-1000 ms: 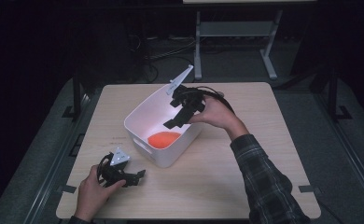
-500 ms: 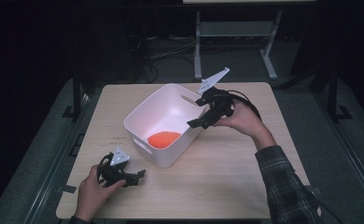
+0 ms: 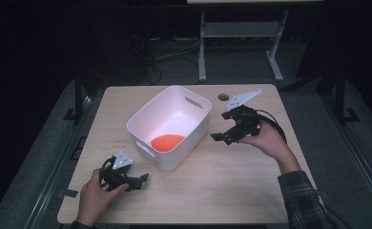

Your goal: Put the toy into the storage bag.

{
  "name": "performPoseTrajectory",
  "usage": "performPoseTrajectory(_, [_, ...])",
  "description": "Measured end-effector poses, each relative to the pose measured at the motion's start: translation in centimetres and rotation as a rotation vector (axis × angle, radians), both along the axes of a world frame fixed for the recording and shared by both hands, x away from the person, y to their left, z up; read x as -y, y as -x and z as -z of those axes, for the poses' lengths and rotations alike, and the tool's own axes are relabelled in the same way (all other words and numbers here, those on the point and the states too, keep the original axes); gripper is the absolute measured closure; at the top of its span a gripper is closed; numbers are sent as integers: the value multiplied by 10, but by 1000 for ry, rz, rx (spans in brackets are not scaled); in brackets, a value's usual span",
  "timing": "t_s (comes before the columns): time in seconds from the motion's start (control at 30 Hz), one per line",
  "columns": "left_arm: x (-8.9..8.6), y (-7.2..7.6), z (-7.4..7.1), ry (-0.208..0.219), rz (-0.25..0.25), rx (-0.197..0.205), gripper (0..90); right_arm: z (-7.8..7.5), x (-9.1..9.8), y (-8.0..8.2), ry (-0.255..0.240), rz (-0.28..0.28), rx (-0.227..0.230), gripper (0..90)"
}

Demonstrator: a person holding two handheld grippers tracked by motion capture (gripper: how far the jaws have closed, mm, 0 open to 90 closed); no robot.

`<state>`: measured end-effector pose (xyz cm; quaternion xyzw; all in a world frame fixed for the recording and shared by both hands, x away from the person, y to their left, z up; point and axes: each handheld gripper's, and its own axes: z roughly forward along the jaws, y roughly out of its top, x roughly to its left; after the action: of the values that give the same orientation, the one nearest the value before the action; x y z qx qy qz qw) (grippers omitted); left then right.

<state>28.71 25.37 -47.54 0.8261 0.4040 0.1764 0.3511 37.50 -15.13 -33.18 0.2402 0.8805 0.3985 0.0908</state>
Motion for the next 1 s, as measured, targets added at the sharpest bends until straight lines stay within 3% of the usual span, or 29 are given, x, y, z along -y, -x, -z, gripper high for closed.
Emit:
performPoseTrajectory(0.53, [0,0,0,-2,2,0,127,69,38,36,15,130,-20,84])
performPoseTrajectory(0.83, [0,0,0,-3,3,1,127,102,47,55,63,180,-8,83])
performPoseTrajectory(1.0, [0,0,0,-3,3,0,127,114,52,63,65,201,-14,81])
